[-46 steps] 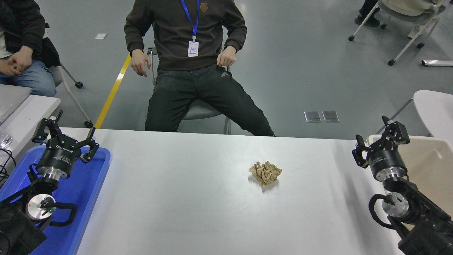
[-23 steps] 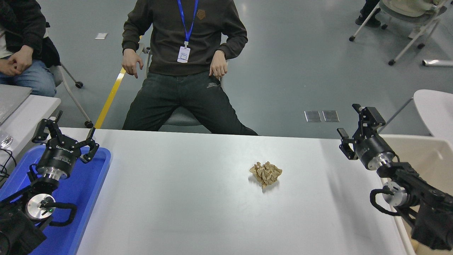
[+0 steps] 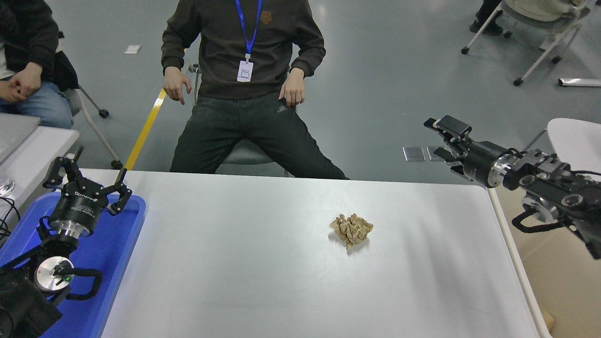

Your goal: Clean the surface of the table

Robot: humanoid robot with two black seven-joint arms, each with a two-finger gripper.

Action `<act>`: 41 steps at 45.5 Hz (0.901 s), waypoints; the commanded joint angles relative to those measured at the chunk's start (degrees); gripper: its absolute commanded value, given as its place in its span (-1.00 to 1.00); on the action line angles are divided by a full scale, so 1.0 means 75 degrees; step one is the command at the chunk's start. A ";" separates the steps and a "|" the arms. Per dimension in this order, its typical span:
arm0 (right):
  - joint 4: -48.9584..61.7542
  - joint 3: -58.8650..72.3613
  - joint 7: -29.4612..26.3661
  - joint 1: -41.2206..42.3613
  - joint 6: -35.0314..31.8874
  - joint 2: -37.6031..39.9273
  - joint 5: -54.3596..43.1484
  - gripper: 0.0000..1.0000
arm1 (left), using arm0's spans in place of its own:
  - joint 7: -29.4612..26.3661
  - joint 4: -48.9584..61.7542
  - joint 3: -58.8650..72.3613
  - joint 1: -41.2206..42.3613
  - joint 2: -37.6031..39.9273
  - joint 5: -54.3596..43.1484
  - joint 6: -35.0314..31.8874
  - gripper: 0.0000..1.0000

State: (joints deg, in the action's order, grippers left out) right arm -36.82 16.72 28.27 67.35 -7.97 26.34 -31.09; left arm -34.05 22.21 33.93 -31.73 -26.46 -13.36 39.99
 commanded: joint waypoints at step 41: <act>0.1863 0.4673 -0.0007 0.0477 -0.0063 -0.3513 -0.3461 0.97 | 0.0005 0.0004 0.0000 0.0000 0.0000 0.0000 0.0000 1.00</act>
State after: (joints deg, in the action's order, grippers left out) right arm -23.49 48.98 28.21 72.54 -8.51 1.13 -56.49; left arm -34.02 22.21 33.93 -31.73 -26.46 -13.36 39.99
